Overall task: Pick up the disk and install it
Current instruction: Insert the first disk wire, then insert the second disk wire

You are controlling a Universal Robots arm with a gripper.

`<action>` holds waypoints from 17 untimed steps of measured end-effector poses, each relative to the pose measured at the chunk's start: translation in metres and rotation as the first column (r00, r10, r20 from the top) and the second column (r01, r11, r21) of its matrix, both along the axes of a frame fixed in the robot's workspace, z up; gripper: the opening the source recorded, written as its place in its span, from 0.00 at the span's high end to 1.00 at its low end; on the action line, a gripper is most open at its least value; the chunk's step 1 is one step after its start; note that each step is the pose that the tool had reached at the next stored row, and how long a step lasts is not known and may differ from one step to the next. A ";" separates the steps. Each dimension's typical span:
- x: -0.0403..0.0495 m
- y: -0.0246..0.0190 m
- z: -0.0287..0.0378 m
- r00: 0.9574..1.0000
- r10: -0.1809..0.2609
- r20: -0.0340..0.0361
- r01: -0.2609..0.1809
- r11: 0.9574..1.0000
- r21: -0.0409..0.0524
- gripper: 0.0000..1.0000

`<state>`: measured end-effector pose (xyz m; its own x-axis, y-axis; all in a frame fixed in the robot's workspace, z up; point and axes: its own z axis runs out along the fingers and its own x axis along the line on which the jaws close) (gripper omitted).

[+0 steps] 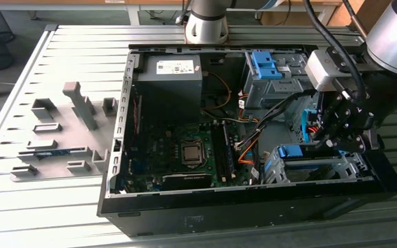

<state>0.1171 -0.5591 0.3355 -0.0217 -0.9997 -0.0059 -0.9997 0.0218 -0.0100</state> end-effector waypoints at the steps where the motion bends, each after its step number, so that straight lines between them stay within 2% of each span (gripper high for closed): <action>1: 0.0000 0.0000 0.0013 1.000 0.000 0.000 0.000 1.000 0.000 0.76; 5: 0.0000 0.0000 0.0054 1.000 0.000 0.000 0.000 1.000 0.000 0.76; 9: 0.0000 0.0000 0.0055 1.000 0.000 0.000 0.000 1.000 0.000 0.77; 10: 0.0000 0.0000 0.0055 1.000 0.000 0.000 0.000 1.000 0.000 0.84; 17: 0.0000 0.0000 0.0059 1.000 0.000 0.000 0.000 1.000 0.000 0.84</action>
<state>0.1171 -0.5592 0.3413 -0.0217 -0.9997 -0.0059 -0.9997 0.0217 -0.0099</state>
